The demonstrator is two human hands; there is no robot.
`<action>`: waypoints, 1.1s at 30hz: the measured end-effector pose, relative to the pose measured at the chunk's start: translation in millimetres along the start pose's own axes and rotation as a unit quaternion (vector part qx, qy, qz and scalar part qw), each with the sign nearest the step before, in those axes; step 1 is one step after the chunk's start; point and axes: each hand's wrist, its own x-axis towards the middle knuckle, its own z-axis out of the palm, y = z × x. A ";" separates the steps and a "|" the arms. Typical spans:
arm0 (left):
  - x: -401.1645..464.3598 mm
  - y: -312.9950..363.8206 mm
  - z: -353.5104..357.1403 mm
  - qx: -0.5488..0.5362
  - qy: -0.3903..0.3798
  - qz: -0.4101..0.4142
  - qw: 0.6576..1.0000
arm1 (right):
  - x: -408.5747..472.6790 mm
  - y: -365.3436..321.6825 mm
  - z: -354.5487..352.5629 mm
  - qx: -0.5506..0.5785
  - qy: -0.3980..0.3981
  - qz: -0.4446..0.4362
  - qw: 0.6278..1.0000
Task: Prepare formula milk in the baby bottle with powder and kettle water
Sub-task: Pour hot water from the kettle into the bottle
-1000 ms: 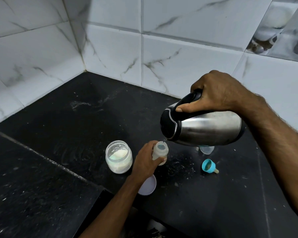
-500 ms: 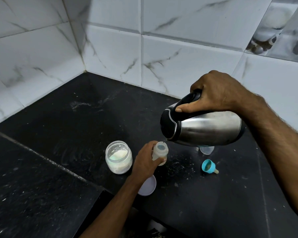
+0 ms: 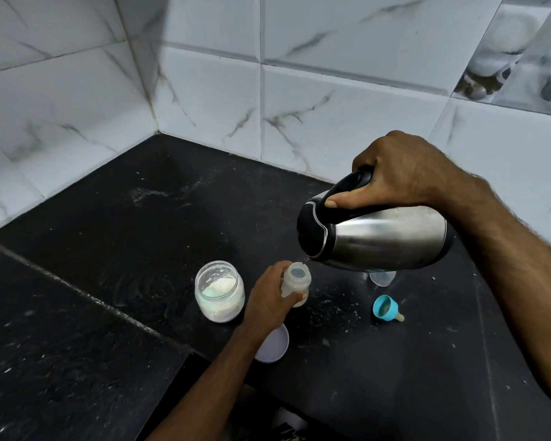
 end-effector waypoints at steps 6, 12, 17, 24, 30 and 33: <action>0.4 0.2 -0.4 0.001 0.002 -0.001 1.000 | -0.5 -0.1 -0.5 -0.004 0.002 -0.001 1.000; 0.0 1.0 -0.8 0.002 0.000 0.001 1.000 | -0.5 -0.4 -0.2 -0.005 0.001 -0.007 1.000; 0.1 2.2 -1.3 0.002 -0.003 0.001 1.000 | -0.6 -0.6 1.2 -0.005 -0.004 -0.005 1.000; 0.1 0.3 -0.6 0.001 -0.003 0.005 1.000 | -2.4 2.7 8.4 0.003 -0.006 -0.009 1.000; 1.0 -0.7 -1.0 0.001 0.001 0.008 1.000 | -5.3 9.3 20.5 0.014 -0.001 -0.006 1.000; 0.6 -1.1 -0.9 -0.001 0.002 0.007 1.000 | -9.1 17.5 25.2 0.041 0.009 0.004 0.999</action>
